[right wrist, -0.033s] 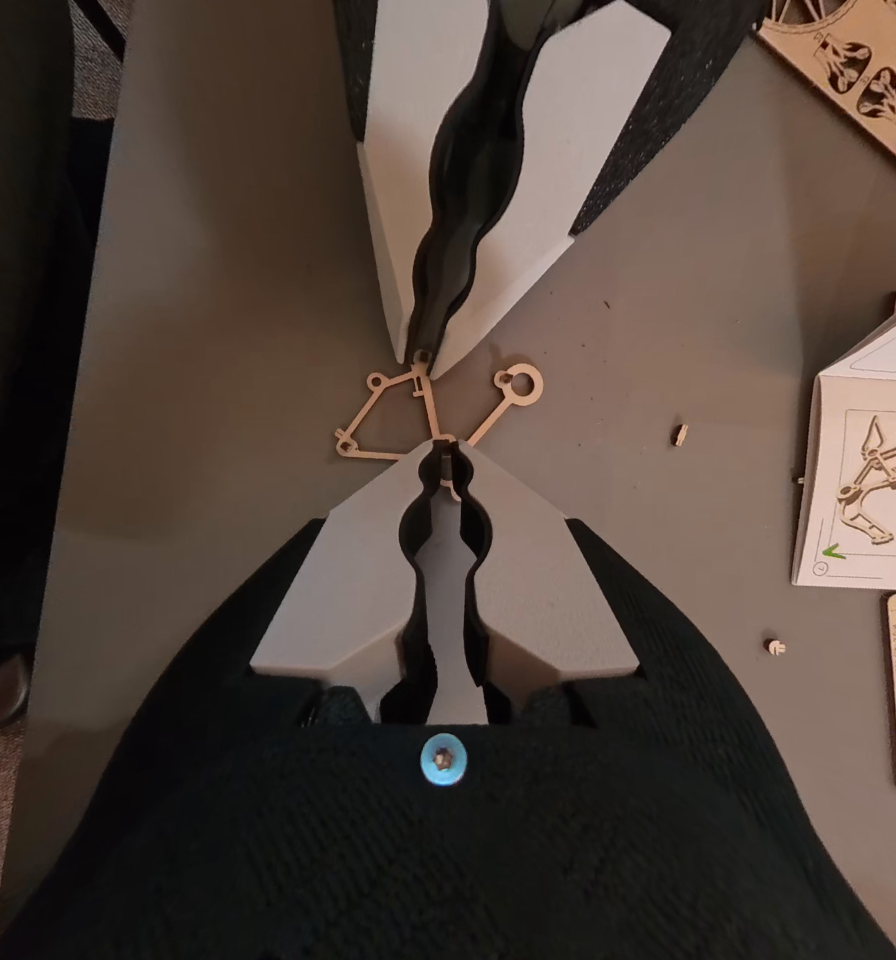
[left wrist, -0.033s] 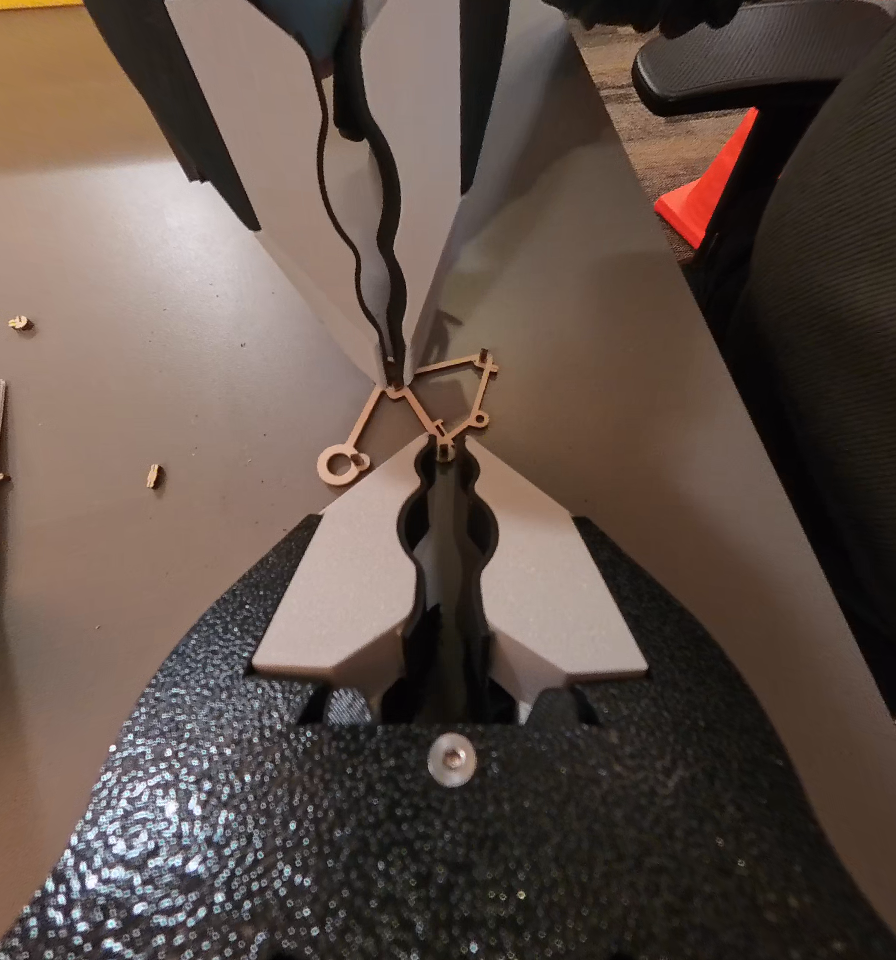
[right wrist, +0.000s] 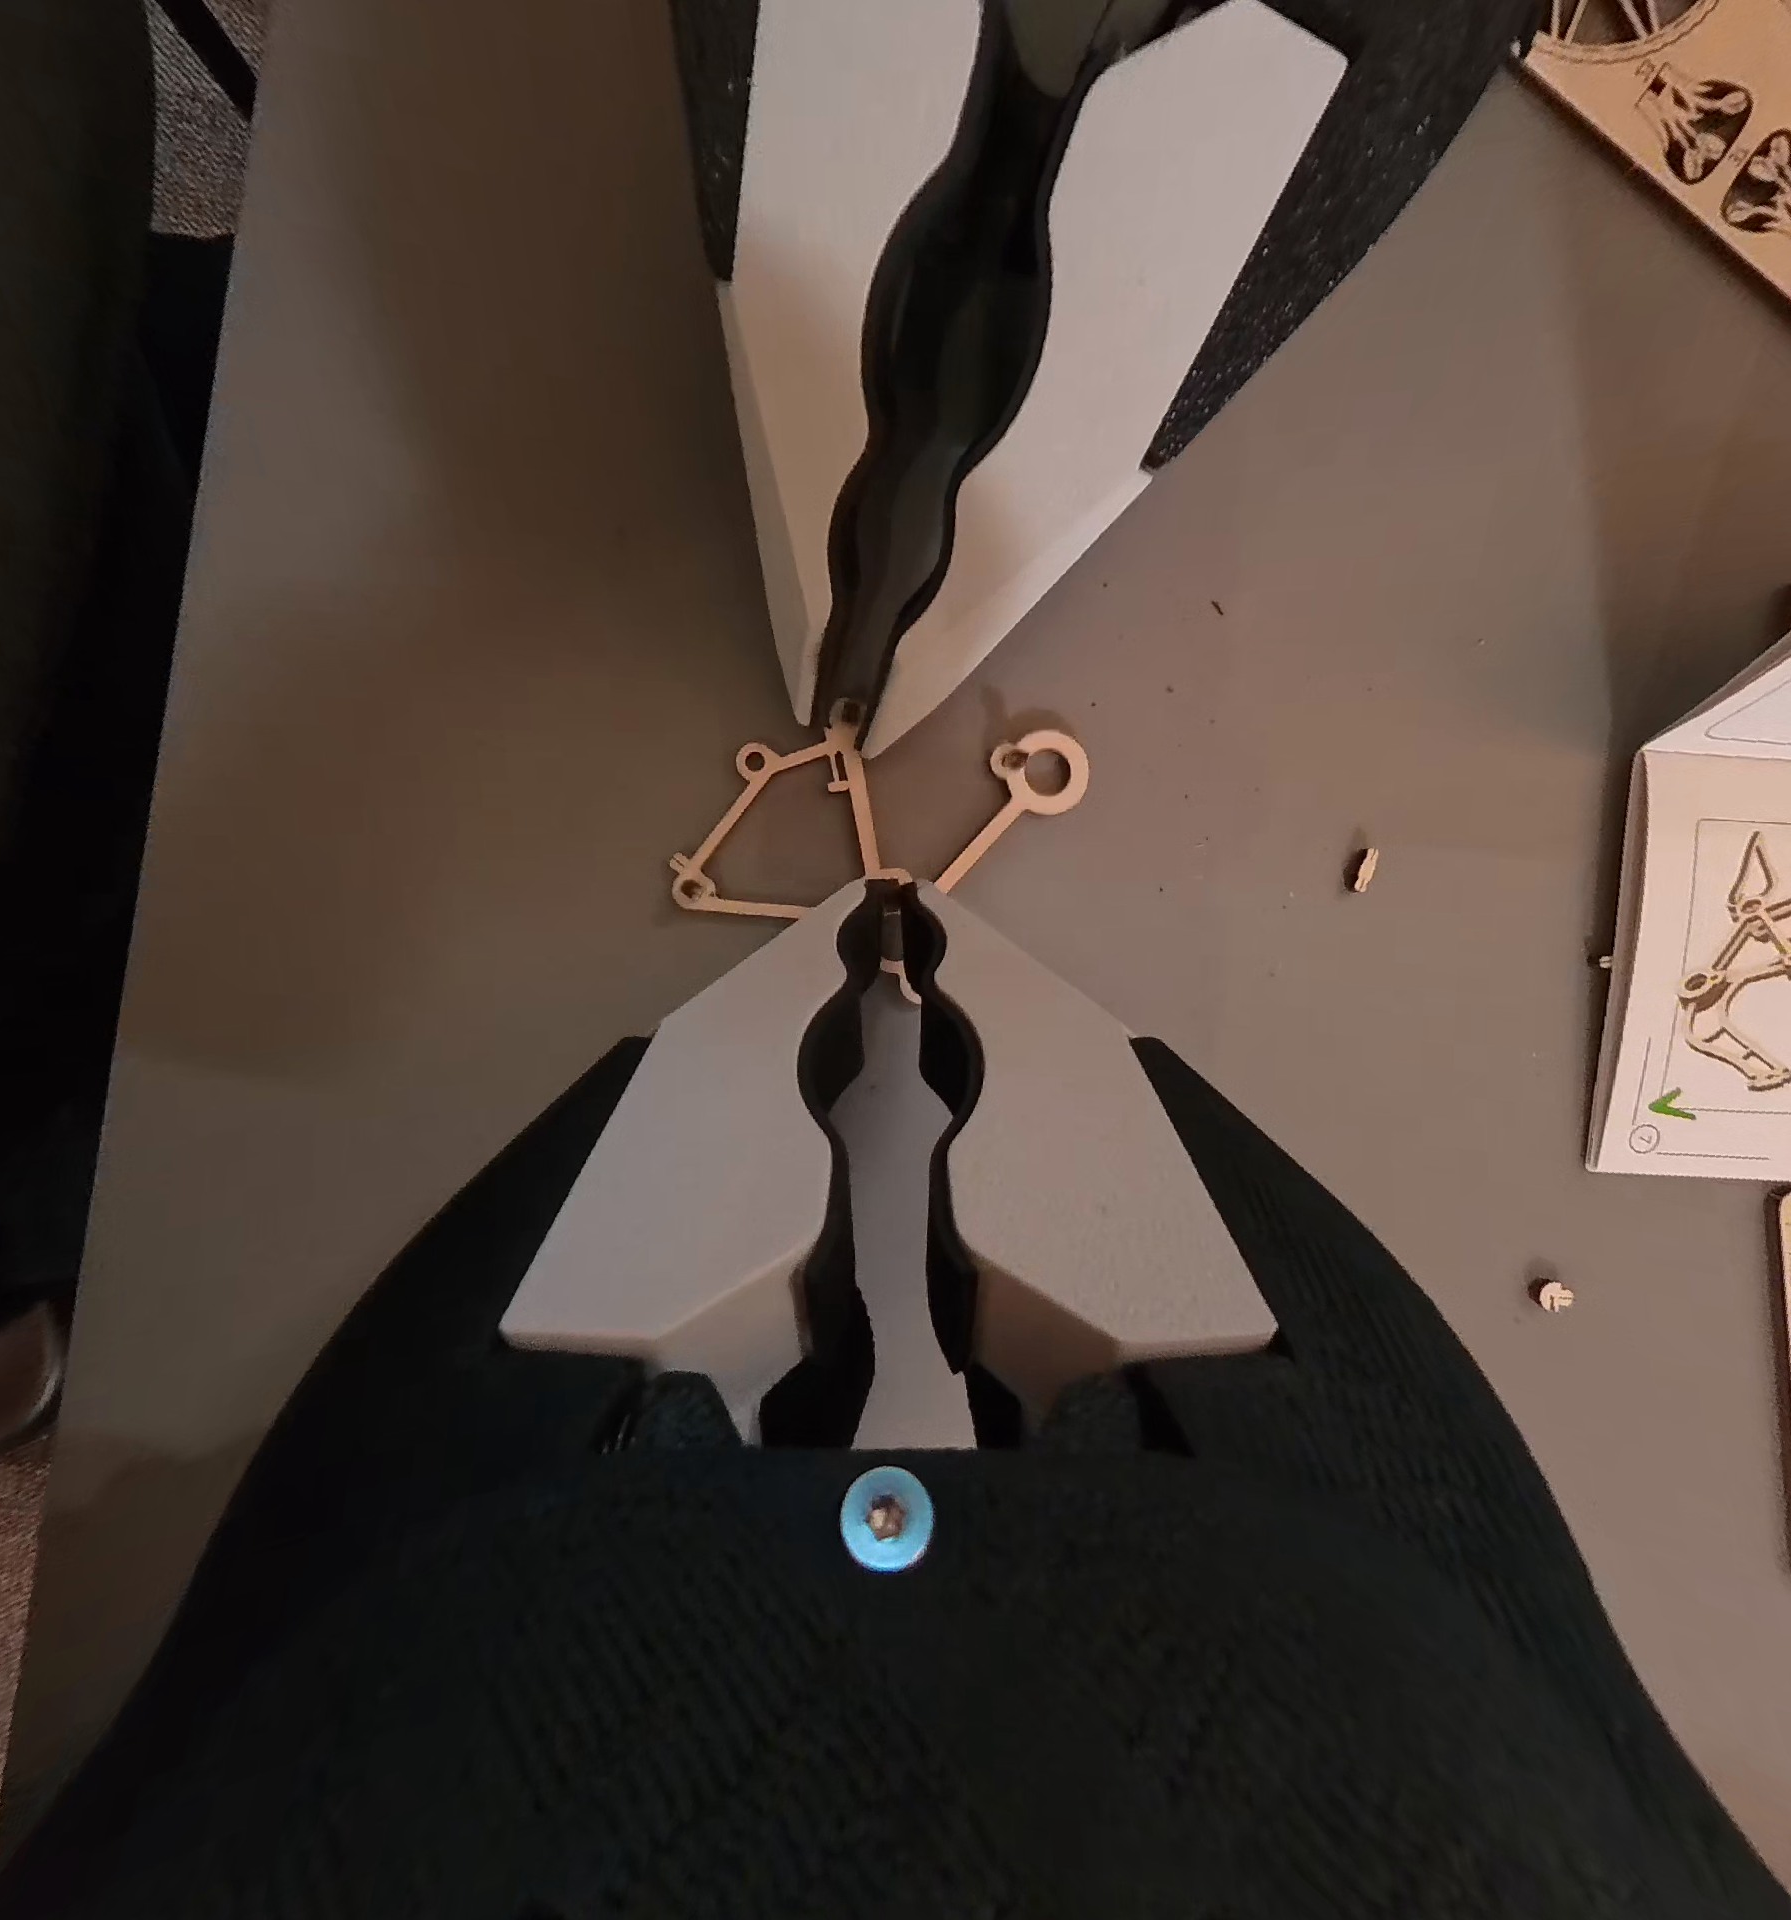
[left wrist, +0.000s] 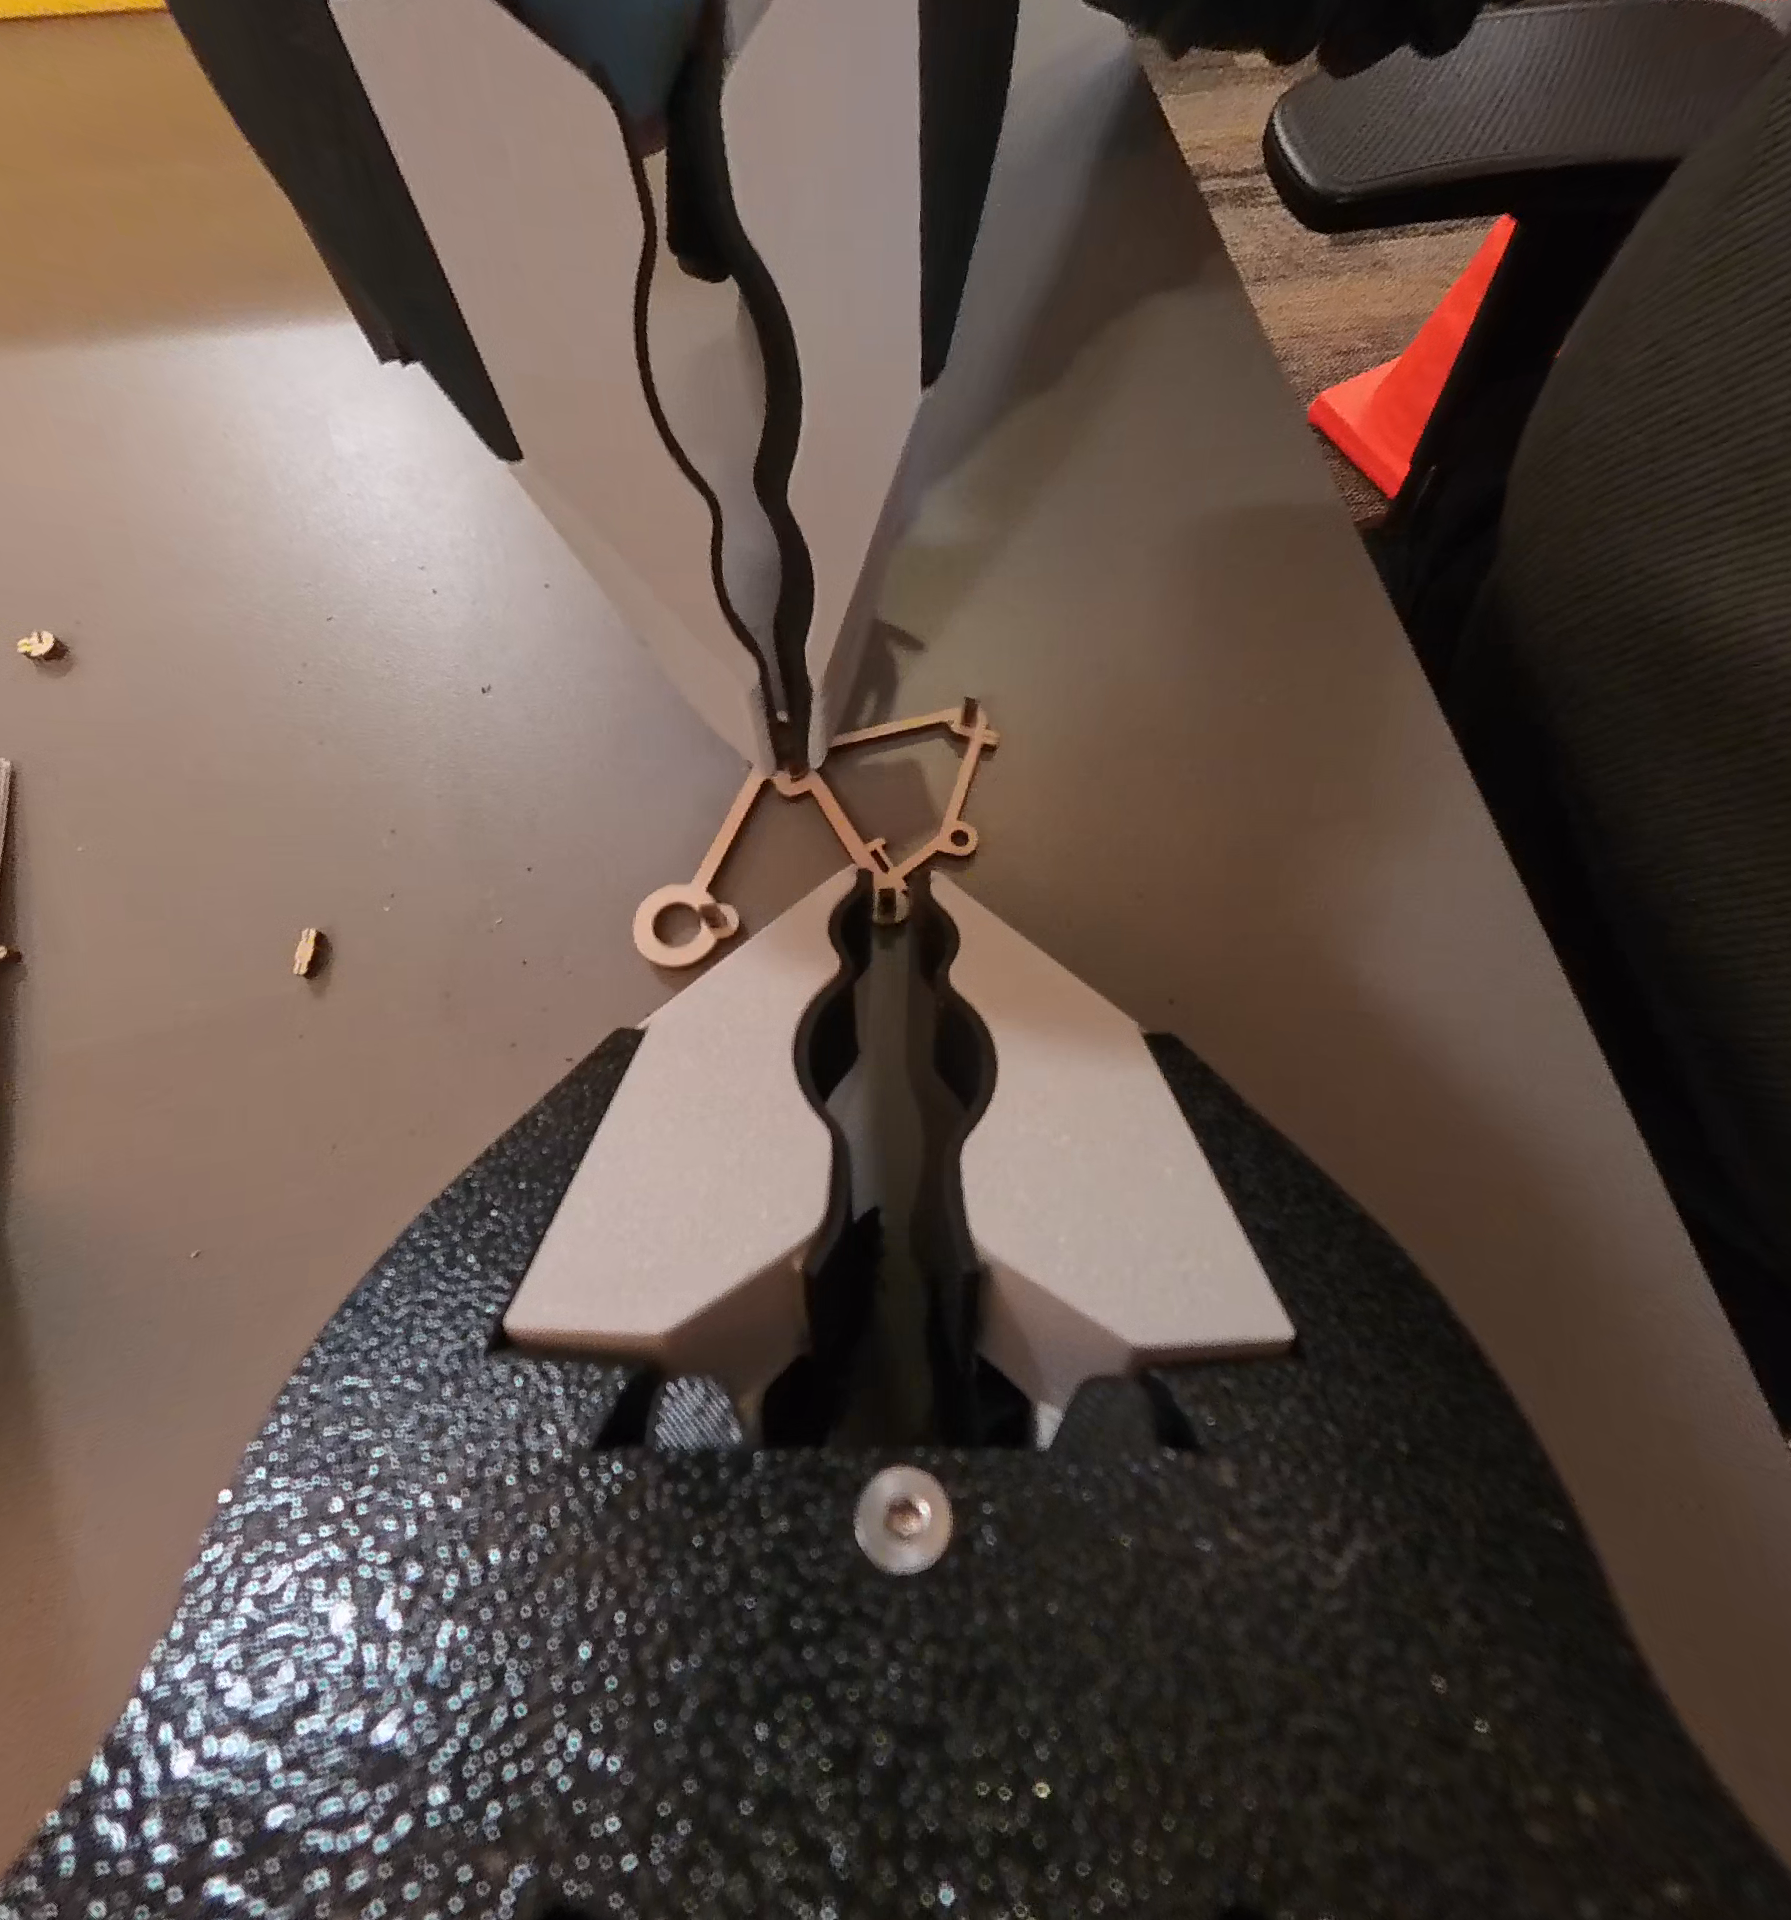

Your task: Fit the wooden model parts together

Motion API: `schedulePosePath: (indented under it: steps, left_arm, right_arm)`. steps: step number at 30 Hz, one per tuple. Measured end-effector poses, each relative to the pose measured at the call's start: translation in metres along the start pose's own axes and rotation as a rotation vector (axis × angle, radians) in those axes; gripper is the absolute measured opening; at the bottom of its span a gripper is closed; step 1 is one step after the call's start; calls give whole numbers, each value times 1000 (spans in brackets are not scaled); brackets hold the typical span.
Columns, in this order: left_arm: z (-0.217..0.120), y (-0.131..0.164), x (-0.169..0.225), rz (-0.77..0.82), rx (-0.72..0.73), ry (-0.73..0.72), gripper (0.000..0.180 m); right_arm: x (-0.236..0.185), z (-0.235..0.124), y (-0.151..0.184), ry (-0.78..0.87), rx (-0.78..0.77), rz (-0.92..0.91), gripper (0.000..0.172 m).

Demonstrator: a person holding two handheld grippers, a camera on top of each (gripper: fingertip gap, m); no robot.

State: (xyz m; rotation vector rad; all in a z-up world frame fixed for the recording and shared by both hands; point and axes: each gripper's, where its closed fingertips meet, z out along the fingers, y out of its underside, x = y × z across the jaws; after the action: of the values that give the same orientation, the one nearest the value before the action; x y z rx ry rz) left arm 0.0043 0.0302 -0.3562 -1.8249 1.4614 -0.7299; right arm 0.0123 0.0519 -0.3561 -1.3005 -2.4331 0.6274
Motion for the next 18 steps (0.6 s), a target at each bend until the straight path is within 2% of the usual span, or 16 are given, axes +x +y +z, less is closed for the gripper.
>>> schedulePosePath:
  steps: [5,13,18]
  left_arm:
    - [0,0,0,0,0,0,5]
    - [0,0,0,1,0,1,5]
    - [-5,3,0,20,3,-10,1]
  right_arm:
    - [-3,0,1,-16,-45,-8,0]
    - [-4,0,5,-6,-361,-70,0]
    - [-4,0,6,-9,-446,-51,0]
